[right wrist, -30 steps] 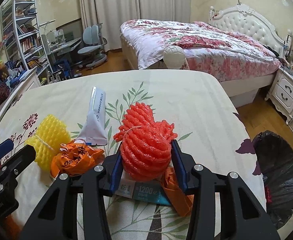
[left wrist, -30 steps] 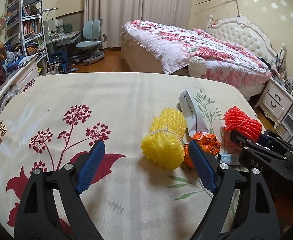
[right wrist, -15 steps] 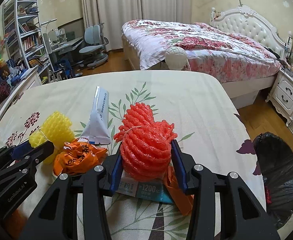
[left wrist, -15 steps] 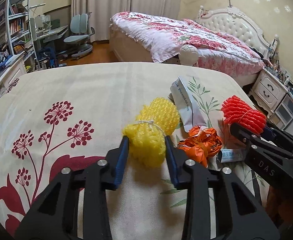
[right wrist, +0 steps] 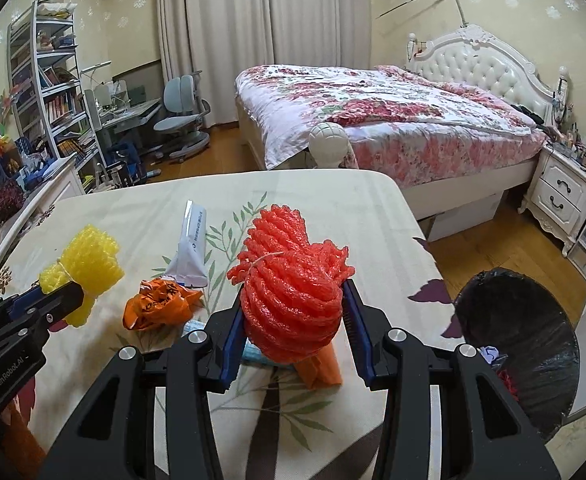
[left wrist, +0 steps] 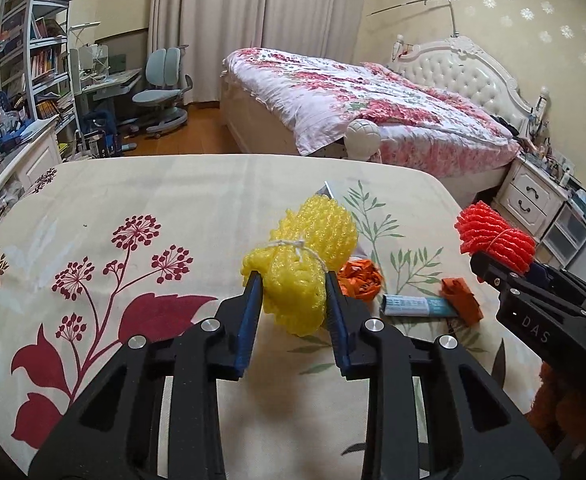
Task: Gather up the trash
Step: 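Carry both mesh nets over the black bin and open both tools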
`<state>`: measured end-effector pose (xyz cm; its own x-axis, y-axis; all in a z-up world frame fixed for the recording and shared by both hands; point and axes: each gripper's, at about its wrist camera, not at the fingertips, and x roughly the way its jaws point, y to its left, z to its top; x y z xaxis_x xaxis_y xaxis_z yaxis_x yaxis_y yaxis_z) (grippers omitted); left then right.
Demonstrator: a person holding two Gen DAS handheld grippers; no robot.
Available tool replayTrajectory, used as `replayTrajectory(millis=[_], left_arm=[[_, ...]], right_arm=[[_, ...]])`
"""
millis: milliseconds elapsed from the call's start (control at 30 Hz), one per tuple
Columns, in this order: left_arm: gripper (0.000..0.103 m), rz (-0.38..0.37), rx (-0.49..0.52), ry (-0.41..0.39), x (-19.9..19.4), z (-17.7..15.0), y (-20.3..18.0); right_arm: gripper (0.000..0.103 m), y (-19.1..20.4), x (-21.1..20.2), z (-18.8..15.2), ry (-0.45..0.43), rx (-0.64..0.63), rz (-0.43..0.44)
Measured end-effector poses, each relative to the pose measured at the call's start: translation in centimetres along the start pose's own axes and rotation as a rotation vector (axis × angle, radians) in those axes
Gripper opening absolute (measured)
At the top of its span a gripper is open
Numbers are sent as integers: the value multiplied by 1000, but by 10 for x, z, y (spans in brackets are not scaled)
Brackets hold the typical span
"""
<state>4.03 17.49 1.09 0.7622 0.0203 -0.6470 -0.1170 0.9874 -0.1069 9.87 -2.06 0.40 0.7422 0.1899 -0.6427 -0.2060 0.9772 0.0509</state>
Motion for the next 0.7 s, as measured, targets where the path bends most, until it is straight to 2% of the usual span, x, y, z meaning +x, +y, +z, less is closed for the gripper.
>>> replayTrajectory(millis=[267, 533, 700], left_arm=[[30, -70, 62, -17, -11, -7, -57], [30, -180, 114, 23, 4, -16, -126], [30, -209, 171, 35, 14, -24, -167]], right_arm=[[45, -56, -22, -19, -12, 55, -93], [45, -118, -32, -37, 0, 127, -189], [45, -150, -34, -43, 0, 175, -245]])
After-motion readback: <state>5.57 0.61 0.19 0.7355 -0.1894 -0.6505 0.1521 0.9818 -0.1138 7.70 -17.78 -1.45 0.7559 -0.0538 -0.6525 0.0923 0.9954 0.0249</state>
